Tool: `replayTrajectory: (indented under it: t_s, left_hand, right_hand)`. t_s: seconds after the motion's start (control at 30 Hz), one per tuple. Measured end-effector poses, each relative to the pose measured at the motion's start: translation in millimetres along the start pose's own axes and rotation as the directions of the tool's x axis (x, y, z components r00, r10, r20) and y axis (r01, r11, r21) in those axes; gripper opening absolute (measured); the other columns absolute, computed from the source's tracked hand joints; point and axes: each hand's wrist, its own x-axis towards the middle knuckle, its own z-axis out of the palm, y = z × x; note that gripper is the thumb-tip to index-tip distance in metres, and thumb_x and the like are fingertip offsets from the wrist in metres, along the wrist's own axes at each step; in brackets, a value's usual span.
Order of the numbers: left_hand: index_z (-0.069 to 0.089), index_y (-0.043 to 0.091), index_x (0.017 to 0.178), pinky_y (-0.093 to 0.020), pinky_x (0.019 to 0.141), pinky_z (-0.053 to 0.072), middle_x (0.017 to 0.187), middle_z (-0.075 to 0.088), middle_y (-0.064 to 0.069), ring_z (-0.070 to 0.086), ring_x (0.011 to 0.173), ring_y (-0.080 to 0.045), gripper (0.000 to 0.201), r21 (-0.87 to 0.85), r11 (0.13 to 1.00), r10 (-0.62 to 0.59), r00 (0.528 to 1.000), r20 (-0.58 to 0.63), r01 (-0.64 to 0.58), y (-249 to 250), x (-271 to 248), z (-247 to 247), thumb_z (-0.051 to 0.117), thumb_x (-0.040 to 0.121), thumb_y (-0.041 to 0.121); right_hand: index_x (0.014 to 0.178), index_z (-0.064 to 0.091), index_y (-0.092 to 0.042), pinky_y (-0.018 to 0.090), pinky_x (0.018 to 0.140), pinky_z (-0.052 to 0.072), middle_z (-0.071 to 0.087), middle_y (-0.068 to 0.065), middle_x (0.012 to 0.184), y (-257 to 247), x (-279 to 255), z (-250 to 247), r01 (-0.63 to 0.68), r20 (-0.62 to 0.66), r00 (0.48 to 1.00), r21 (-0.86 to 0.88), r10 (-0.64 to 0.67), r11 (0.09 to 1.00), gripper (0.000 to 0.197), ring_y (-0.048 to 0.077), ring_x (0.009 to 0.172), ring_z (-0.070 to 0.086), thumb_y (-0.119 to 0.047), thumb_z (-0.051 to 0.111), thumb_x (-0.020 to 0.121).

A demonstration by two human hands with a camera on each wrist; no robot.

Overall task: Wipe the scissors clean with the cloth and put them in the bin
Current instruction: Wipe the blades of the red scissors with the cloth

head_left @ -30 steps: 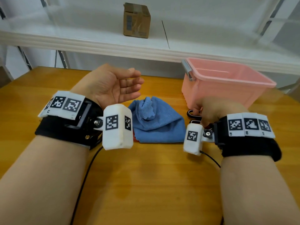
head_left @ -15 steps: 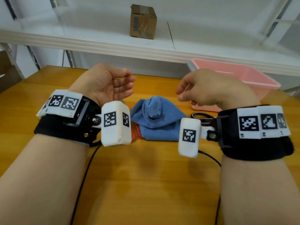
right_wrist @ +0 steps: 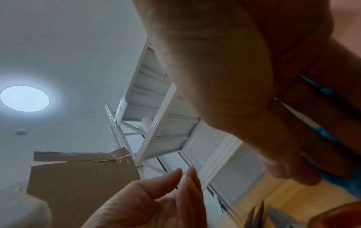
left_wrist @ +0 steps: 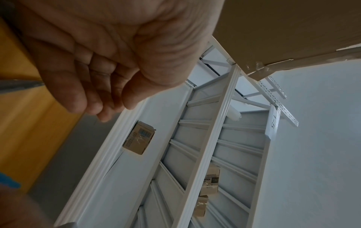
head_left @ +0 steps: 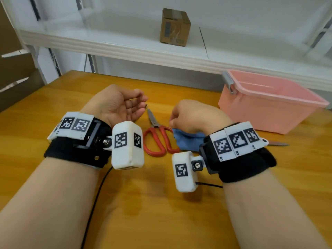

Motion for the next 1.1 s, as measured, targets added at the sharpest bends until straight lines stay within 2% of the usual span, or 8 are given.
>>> replayTrajectory:
  t_s: [0.17,0.3,0.57,0.63,0.7,0.87,0.97,1.1]
  left_hand:
    - [0.064,0.011,0.092,-0.021,0.056,0.057,0.08,0.069,-0.004,0.063,0.066,-0.012,0.008,-0.015,1.0,-0.011,1.0,0.004,0.011,-3.9,-1.9,-2.9,0.056,0.094,0.013]
    - [0.064,0.011,0.093,-0.022,0.057,0.058,0.081,0.069,-0.005,0.063,0.068,-0.013,0.008,-0.012,1.0,-0.018,1.0,0.007,0.018,-6.3,-1.7,-4.4,0.056,0.094,0.014]
    - [0.064,0.011,0.093,-0.025,0.063,0.059,0.085,0.069,-0.006,0.065,0.073,-0.015,0.008,0.006,1.0,-0.029,1.0,0.01,0.029,-8.1,2.2,-6.7,0.057,0.093,0.015]
    - [0.065,0.011,0.095,-0.025,0.064,0.058,0.086,0.07,-0.005,0.065,0.074,-0.016,0.008,0.014,0.999,-0.032,0.999,0.01,0.032,-8.9,3.1,-7.1,0.057,0.093,0.015]
    - [0.065,0.011,0.096,-0.026,0.067,0.058,0.089,0.07,-0.006,0.066,0.077,-0.016,0.009,0.026,0.999,-0.035,0.999,0.006,0.035,-9.5,4.1,-7.5,0.057,0.093,0.014]
    - [0.068,0.012,0.095,-0.032,0.089,0.053,0.102,0.068,-0.007,0.062,0.096,-0.019,0.009,0.097,0.995,-0.016,1.0,-0.013,0.017,-11.8,6.1,-5.7,0.06,0.091,0.016]
    - [0.068,0.01,0.104,-0.036,0.099,0.048,0.112,0.066,-0.01,0.061,0.112,-0.025,0.016,0.146,0.989,0.002,1.0,-0.008,-0.001,-15.7,5.6,-1.6,0.063,0.089,0.016]
    - [0.067,0.01,0.104,-0.038,0.085,0.055,0.095,0.07,-0.008,0.066,0.088,-0.022,0.017,0.249,0.968,-0.018,0.993,0.12,-0.012,-20.2,3.3,4.2,0.062,0.09,0.017]
  right_hand:
    - [0.118,0.072,-0.012,0.042,0.099,0.052,0.071,0.009,0.118,-6.5,11.7,10.6,-0.064,0.022,0.998,-0.081,0.066,0.995,0.029,0.026,0.111,0.065,-0.03,0.061,0.098]
    - [0.103,0.074,-0.02,0.051,0.102,0.047,0.073,0.006,0.102,-6.8,26.8,26.4,-0.105,-0.021,0.994,-0.088,0.104,0.991,0.03,0.029,0.106,0.065,-0.045,0.072,0.087]
    - [0.093,0.072,-0.023,0.057,0.108,0.04,0.071,0.01,0.111,5.0,39.7,33.4,-0.173,0.023,0.983,-0.169,0.18,0.97,0.02,0.039,0.124,0.055,-0.029,0.081,0.075]
    - [0.087,0.075,-0.017,0.052,0.1,0.048,0.074,0.011,0.097,1.9,31.5,29.4,-0.14,0.012,0.99,-0.105,0.142,0.985,0.008,0.034,0.109,0.065,-0.023,0.073,0.082]
    - [0.088,0.075,-0.01,0.037,0.077,0.056,0.075,0.009,0.088,3.1,22.2,20.3,-0.078,-0.022,0.997,-0.015,0.078,0.997,0.014,0.023,0.086,0.07,-0.023,0.07,0.087]
    - [0.082,0.077,-0.016,0.022,0.052,0.049,0.072,-0.003,0.077,4.5,-0.6,-4.4,0.051,-0.194,0.981,0.276,0.003,0.96,0.007,0.011,0.071,0.068,-0.017,0.071,0.085]
    - [0.086,0.078,-0.022,0.024,0.063,0.054,0.072,-0.004,0.082,8.2,-7.3,-14.6,0.139,-0.261,0.965,0.426,-0.026,0.894,0.008,0.009,0.074,0.067,-0.018,0.072,0.087]
    - [0.084,0.078,-0.026,0.028,0.072,0.06,0.074,0.001,0.088,12.1,-3.0,-18.9,0.224,-0.381,0.925,0.567,0.011,0.793,0.018,0.015,0.081,0.068,-0.012,0.067,0.088]
